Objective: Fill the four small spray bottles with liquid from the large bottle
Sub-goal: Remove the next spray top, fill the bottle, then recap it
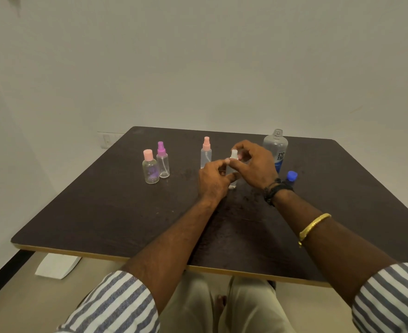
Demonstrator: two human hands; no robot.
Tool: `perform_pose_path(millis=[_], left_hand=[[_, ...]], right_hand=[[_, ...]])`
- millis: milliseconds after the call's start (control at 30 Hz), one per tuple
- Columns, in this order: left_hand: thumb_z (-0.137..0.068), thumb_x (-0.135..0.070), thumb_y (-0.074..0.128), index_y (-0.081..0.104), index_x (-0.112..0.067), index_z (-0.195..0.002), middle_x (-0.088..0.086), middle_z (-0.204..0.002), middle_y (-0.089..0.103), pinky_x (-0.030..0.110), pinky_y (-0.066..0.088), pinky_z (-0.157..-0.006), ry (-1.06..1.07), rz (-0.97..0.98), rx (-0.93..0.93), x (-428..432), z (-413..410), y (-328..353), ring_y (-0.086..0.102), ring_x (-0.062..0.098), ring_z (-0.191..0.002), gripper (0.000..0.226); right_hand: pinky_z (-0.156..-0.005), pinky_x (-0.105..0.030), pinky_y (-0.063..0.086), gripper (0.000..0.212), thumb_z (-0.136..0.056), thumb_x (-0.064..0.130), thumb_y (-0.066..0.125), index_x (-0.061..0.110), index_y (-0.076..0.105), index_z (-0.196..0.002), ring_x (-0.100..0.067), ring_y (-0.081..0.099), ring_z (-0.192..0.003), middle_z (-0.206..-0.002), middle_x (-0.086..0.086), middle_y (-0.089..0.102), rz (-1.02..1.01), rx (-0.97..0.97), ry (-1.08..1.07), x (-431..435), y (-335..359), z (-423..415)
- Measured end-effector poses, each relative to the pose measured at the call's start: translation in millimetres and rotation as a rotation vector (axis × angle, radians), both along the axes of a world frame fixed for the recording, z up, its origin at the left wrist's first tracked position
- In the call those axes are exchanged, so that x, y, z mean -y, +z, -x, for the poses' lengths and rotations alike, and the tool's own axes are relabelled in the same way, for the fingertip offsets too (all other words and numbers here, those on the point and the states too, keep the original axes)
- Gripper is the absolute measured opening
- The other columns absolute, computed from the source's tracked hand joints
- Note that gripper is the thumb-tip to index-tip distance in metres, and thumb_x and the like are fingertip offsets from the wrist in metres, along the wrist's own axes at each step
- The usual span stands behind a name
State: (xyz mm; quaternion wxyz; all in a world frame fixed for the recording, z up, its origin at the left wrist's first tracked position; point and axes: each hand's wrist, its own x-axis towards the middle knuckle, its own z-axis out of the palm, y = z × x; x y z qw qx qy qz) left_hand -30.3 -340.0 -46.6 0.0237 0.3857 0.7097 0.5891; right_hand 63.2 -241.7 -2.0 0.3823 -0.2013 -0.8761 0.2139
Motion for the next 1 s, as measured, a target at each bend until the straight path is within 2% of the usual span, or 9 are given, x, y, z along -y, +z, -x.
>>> perform_pose_path(millis=[133,267,333,400,500,567,633,833,1000], left_hand=[[-0.077,-0.030,0.086,0.076,-0.014,-0.106,-0.002,-0.092,0.076,0.024,0.057,-0.072,-0.010,-0.006,0.021,1.9,-0.6,2.5,0.070,0.013,-0.082,0.035],[-0.077,-0.030,0.086,0.076,-0.014,-0.110,-0.003,-0.095,0.076,0.019,0.055,-0.071,-0.035,-0.024,0.025,3.6,-2.0,3.8,0.070,0.012,-0.085,0.039],[-0.077,-0.030,0.086,0.076,-0.015,-0.111,-0.004,-0.093,0.075,0.017,0.054,-0.069,-0.030,-0.025,0.020,3.9,-2.3,4.2,0.070,0.013,-0.084,0.039],[-0.076,-0.032,0.086,0.076,-0.017,-0.107,-0.004,-0.089,0.075,0.022,0.057,-0.069,-0.025,-0.018,0.001,2.6,-1.2,2.9,0.070,0.015,-0.081,0.036],[-0.077,-0.030,0.086,0.077,-0.015,-0.102,0.001,-0.087,0.075,0.028,0.059,-0.070,-0.015,-0.007,-0.006,1.3,-0.3,1.3,0.070,0.019,-0.079,0.030],[-0.078,-0.027,0.085,0.076,-0.013,-0.108,0.002,-0.093,0.076,0.025,0.058,-0.072,-0.020,-0.012,0.001,0.3,1.0,0.9,0.070,0.017,-0.083,0.035],[-0.078,-0.027,0.085,0.075,-0.012,-0.112,0.002,-0.098,0.077,0.021,0.055,-0.073,-0.029,-0.012,0.001,0.3,1.8,1.0,0.070,0.014,-0.086,0.038],[-0.077,-0.035,0.085,0.075,-0.015,-0.113,-0.003,-0.098,0.076,0.013,0.052,-0.070,-0.012,-0.012,-0.023,-2.2,4.1,-3.9,0.069,0.007,-0.085,0.042],[-0.077,-0.032,0.086,0.076,-0.017,-0.111,-0.007,-0.094,0.075,0.008,0.049,-0.067,-0.021,0.008,-0.025,-2.2,4.8,-3.9,0.066,0.001,-0.079,0.038]], right_hand=[[-0.086,-0.032,0.055,0.031,-0.090,0.026,0.065,0.026,0.068,-0.121,-0.011,0.062,-0.098,-0.109,0.006,0.067,0.044,-0.047,0.048,6.8,-0.3,-0.3],[-0.086,-0.033,0.056,0.027,-0.089,0.022,0.066,0.029,0.070,-0.116,-0.007,0.064,-0.093,-0.099,0.011,0.070,0.017,-0.057,0.047,6.4,-0.4,-3.4],[-0.081,-0.037,0.058,0.024,-0.087,0.027,0.072,0.027,0.069,-0.111,-0.012,0.065,-0.088,-0.092,0.007,0.069,-0.001,-0.050,0.016,5.2,-0.9,-2.6],[-0.074,-0.036,0.058,0.024,-0.085,0.031,0.077,0.022,0.067,-0.105,-0.016,0.064,-0.082,-0.086,0.004,0.066,0.001,-0.053,-0.007,4.5,-1.3,-1.0],[-0.074,-0.030,0.055,0.026,-0.085,0.034,0.074,0.022,0.067,-0.107,-0.014,0.063,-0.085,-0.091,0.005,0.066,-0.014,-0.041,-0.023,5.6,-1.8,0.5],[-0.078,-0.022,0.052,0.031,-0.086,0.029,0.069,0.024,0.068,-0.117,-0.009,0.063,-0.093,-0.103,0.008,0.068,0.000,-0.048,0.014,6.8,-1.4,-0.3],[-0.080,-0.017,0.048,0.033,-0.087,0.022,0.068,0.025,0.068,-0.120,-0.005,0.065,-0.094,-0.105,0.010,0.071,0.009,-0.051,0.040,7.6,-0.8,-1.3],[-0.079,-0.041,0.058,0.026,-0.085,0.025,0.075,0.027,0.068,-0.110,-0.015,0.065,-0.084,-0.088,0.004,0.068,-0.048,-0.024,-0.009,8.9,0.9,-1.7],[-0.077,-0.041,0.059,0.024,-0.085,0.026,0.077,0.024,0.066,-0.107,-0.017,0.063,-0.080,-0.085,0.005,0.064,-0.037,-0.010,-0.012,9.3,2.6,0.7]])
